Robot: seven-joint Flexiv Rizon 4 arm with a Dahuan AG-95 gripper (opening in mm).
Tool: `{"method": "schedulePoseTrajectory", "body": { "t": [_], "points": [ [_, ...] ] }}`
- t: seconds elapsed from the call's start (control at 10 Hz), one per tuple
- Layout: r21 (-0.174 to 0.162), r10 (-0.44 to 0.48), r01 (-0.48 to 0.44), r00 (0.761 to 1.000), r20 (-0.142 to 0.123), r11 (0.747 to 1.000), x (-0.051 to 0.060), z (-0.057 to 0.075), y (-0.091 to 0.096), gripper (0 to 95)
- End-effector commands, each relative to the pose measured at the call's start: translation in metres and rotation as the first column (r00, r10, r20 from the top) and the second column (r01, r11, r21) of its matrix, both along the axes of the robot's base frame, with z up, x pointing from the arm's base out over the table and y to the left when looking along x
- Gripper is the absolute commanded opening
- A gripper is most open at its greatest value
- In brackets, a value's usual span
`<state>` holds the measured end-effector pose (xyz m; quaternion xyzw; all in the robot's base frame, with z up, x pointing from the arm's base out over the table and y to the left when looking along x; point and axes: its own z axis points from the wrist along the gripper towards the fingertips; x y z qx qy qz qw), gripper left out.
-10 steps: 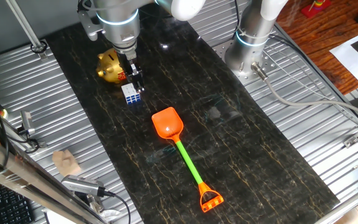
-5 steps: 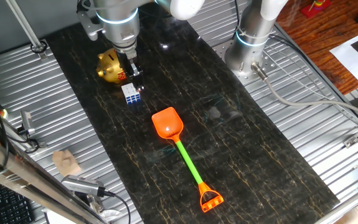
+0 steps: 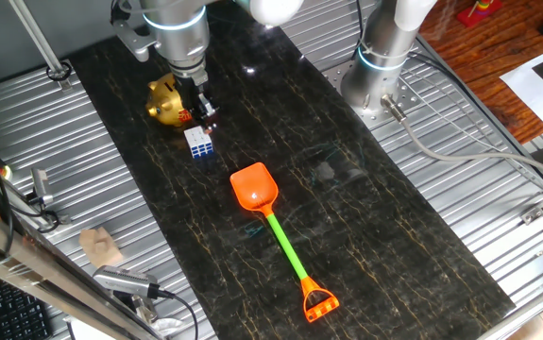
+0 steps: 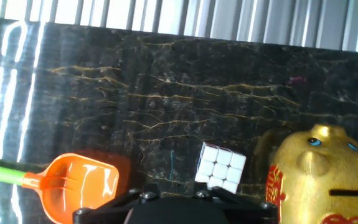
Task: Use a shovel to scoop up an object
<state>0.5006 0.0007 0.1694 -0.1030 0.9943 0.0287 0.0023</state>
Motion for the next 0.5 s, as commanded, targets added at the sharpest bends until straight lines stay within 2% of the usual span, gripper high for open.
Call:
{"method": "schedulePoseTrajectory", "body": {
  "t": [0.1, 0.3, 0.4, 0.5],
  "points": [
    [0.000, 0.009, -0.009, 1.000, 0.001, 1.000, -0.0003, 0.0003, 0.0001, 0.0],
    [-0.001, 0.067, -0.067, 0.998, 0.014, 0.998, -0.0003, 0.0003, 0.0001, 0.0],
    [-0.002, 0.153, -0.153, 0.988, 0.016, 0.988, -0.0002, 0.0002, 0.0002, 0.0],
    [-0.004, 0.247, -0.247, 0.969, 0.017, 0.969, 0.0005, -0.0004, 0.0022, 0.0]
  ]
}}
